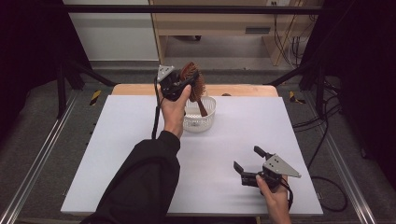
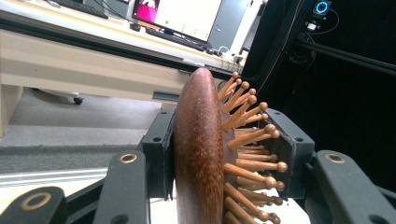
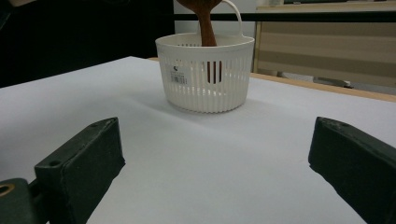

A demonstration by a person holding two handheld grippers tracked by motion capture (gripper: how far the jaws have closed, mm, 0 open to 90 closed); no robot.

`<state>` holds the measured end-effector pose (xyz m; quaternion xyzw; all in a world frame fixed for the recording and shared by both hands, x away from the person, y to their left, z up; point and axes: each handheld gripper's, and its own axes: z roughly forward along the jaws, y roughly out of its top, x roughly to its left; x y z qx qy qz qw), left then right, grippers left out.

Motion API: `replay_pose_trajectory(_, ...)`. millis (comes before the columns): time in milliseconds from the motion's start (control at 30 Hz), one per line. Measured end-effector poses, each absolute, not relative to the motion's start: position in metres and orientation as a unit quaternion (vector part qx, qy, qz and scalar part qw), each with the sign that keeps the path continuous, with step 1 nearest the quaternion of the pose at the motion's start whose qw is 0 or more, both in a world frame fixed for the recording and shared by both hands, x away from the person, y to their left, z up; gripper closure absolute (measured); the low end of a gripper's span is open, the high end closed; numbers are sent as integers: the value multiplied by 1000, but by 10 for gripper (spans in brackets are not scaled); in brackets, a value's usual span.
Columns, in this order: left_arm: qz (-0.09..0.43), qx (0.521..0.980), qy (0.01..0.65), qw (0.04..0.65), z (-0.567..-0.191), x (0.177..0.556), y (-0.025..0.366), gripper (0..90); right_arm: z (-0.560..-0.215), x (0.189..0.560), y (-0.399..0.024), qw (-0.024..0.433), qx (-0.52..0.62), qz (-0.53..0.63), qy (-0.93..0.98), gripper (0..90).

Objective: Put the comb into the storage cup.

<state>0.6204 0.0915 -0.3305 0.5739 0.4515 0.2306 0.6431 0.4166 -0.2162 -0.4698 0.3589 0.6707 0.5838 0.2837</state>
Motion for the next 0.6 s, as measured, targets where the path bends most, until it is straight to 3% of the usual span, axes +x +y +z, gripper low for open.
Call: replay_pose_trajectory(600, 226, 579, 457, 636, -342, 626, 83, 491, -471, 417, -217, 283, 360, 585, 670, 33)
